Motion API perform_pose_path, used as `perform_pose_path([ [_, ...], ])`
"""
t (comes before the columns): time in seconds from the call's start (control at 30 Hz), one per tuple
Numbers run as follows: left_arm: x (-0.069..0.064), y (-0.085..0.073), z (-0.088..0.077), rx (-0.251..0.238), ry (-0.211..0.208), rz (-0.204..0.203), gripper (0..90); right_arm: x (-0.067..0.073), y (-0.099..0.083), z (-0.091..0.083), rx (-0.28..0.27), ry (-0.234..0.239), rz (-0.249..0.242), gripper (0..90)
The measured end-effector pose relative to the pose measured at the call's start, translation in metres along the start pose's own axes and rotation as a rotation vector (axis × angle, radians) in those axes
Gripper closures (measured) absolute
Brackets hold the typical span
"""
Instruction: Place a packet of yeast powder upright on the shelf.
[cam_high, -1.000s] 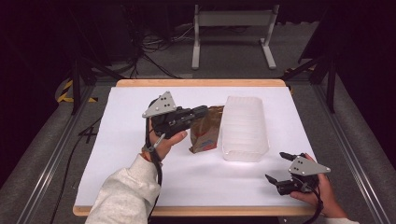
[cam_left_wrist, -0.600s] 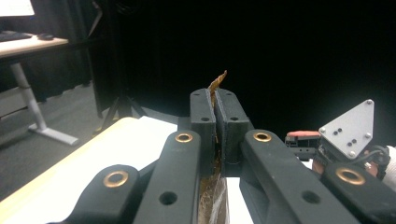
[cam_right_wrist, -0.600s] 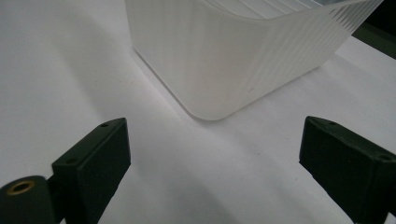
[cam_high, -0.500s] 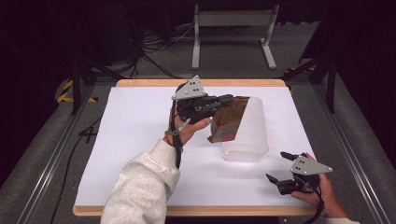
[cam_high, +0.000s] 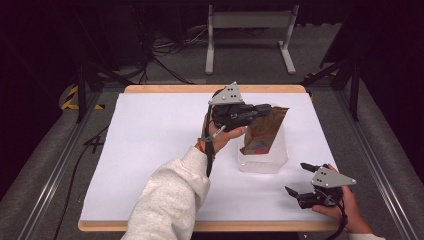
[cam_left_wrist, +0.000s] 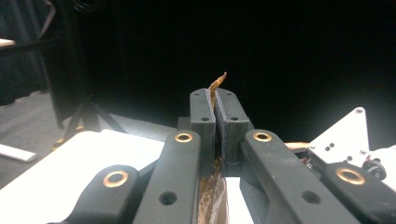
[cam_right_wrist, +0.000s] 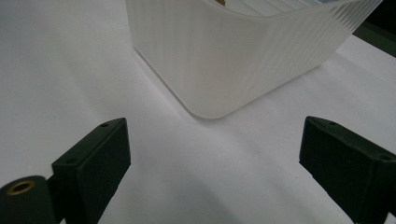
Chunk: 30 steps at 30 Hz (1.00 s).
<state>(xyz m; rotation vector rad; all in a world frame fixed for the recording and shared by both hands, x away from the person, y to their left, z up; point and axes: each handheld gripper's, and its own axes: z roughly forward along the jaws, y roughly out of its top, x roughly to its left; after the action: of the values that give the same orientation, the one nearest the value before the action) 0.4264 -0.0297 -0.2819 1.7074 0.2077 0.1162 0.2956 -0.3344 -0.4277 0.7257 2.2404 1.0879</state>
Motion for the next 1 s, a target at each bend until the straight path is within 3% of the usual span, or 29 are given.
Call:
perform_pose_path([
  [0.27,0.002,-0.012,0.011,-0.009,-0.029,-0.021,87.1,0.001,0.0,0.001,0.005,0.003,-0.003,9.3],
  [0.6,0.001,-0.016,0.012,-0.025,-0.06,-0.025,87.0,0.001,0.0,0.001,0.008,0.007,-0.003,9.3],
  [1.0,-0.002,-0.025,0.007,-0.004,-0.027,-0.048,87.0,0.002,0.0,0.003,0.016,0.006,-0.007,9.3],
])
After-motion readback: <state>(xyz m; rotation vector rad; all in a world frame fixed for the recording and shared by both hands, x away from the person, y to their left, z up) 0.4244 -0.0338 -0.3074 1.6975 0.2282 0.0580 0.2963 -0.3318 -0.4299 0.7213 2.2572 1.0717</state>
